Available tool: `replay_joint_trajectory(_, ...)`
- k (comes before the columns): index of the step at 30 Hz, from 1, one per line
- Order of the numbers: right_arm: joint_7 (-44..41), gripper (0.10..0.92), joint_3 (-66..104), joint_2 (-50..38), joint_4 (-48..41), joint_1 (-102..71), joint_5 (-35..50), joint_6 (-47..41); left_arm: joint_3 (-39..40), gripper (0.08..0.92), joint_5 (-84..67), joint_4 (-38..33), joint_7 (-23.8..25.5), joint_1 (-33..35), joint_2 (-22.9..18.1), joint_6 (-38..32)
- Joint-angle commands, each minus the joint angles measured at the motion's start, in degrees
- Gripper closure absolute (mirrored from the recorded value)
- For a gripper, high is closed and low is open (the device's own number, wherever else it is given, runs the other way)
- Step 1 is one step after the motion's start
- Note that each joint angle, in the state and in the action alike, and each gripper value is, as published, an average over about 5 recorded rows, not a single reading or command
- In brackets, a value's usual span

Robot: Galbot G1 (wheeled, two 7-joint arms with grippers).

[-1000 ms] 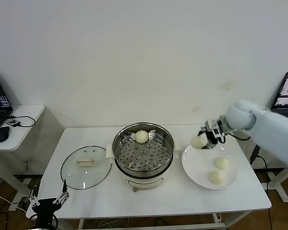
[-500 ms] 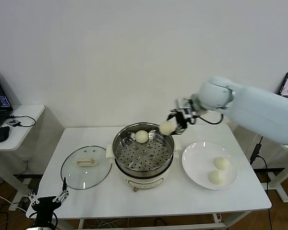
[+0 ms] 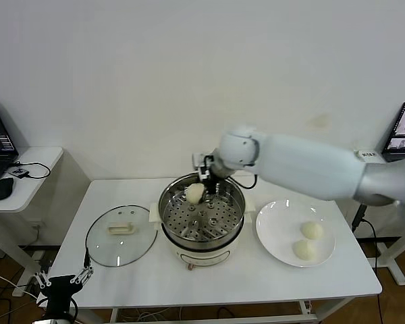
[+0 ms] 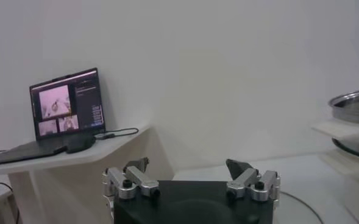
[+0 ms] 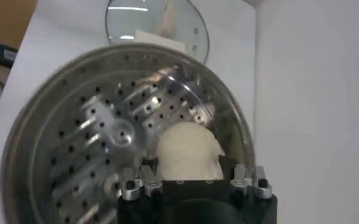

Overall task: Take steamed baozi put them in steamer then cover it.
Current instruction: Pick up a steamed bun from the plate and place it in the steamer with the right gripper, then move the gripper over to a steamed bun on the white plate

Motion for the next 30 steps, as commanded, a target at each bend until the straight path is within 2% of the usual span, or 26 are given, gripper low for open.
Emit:
replay_joint_trajectory(1, 3.56, 0.381, -0.64, 6.94, -4.09, -3.55, 1.50, -2.81, -0.02, 0.177, -0.03, 0.11, -0.03, -0.24, -0.07, 0.01)
replay_joint_trajectory(14, 4.45, 0.378, -1.06, 6.66, -3.38, -4.70, 1.79, -3.80, 0.24, 0.177, -0.02, -0.06, -0.10, -0.30, -0.31, -0.02)
replay_joint_trajectory(19, 3.97, 0.282, -0.79, 4.85, -1.34, -3.74, 1.96, -3.94, 0.49, 0.177, 0.08, -0.24, -0.12, -0.20, -0.43, -0.01)
replay_joint_trajectory(22, 1.49, 0.222, -0.87, 2.18, 1.09, -1.52, 1.62, -3.68, 0.49, 0.177, 0.08, -0.48, -0.12, -0.12, -0.47, 0.02)
replay_joint_trajectory(30, -11.22, 0.203, -0.80, -10.75, 9.60, 8.51, -3.66, 2.87, 0.81, 0.177, 0.06, -0.87, -0.06, -0.26, -0.30, 0.33)
